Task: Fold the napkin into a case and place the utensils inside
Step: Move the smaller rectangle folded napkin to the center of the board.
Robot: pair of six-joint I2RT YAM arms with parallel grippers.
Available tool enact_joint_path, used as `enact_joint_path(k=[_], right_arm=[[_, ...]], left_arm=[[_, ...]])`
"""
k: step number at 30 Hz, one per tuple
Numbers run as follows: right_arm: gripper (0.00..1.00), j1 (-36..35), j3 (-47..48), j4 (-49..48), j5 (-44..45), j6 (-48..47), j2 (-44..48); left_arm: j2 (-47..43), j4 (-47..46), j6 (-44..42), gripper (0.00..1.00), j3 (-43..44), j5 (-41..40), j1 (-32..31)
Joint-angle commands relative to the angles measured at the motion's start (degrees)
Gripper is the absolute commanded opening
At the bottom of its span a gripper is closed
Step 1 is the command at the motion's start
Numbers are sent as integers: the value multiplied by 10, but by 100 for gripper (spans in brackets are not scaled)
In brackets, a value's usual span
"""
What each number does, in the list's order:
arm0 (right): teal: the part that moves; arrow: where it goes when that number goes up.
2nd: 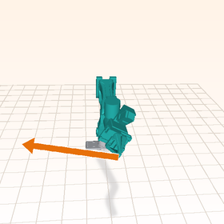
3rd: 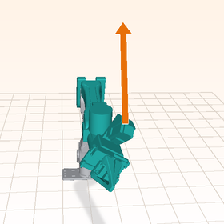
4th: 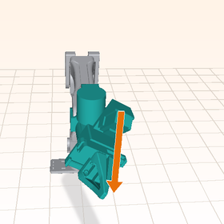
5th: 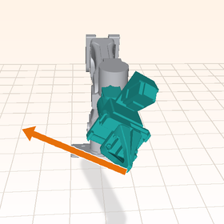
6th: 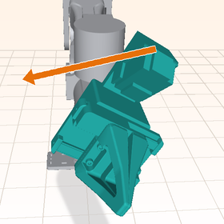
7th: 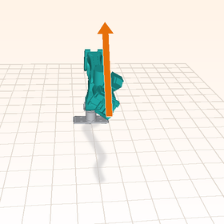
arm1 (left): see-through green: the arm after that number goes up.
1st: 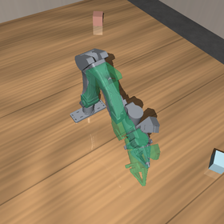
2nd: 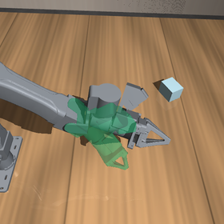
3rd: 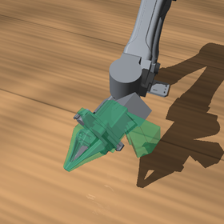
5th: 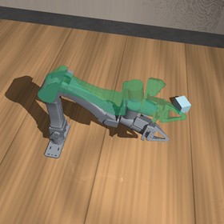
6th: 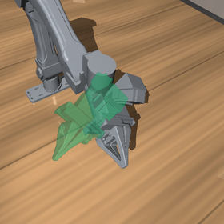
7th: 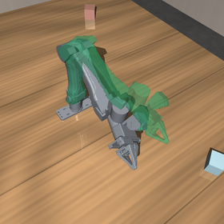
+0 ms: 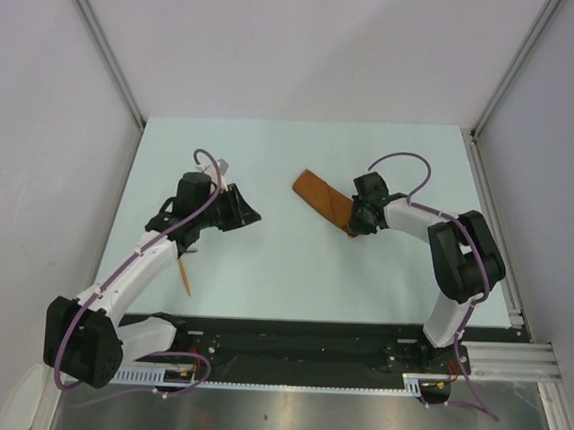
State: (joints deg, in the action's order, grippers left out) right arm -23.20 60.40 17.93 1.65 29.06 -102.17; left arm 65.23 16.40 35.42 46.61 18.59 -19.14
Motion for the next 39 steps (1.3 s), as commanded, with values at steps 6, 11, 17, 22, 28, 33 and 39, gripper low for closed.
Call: enact_joint_path(k=[6, 11, 17, 22, 28, 33, 39], right_arm=[[12, -80, -55, 51, 92, -6, 66], [12, -94, -50, 22, 52, 0, 63], [12, -90, -30, 26, 58, -16, 44], [17, -111, -21, 77, 121, -55, 110], [35, -141, 5, 84, 79, -62, 124], [31, -146, 34, 57, 40, -67, 68], [10, -130, 43, 12, 11, -69, 0]], left_arm=[[-21, 13, 3, 36, -2, -41, 28], [-39, 31, 12, 36, -1, -67, 45], [-49, 75, 13, 37, 9, -91, 60], [-78, 56, 19, 37, -12, -83, 60], [-66, 72, 32, 37, -9, -106, 61], [-72, 93, 50, 39, -7, -136, 61], [-65, 194, 119, 43, 14, -270, 74]])
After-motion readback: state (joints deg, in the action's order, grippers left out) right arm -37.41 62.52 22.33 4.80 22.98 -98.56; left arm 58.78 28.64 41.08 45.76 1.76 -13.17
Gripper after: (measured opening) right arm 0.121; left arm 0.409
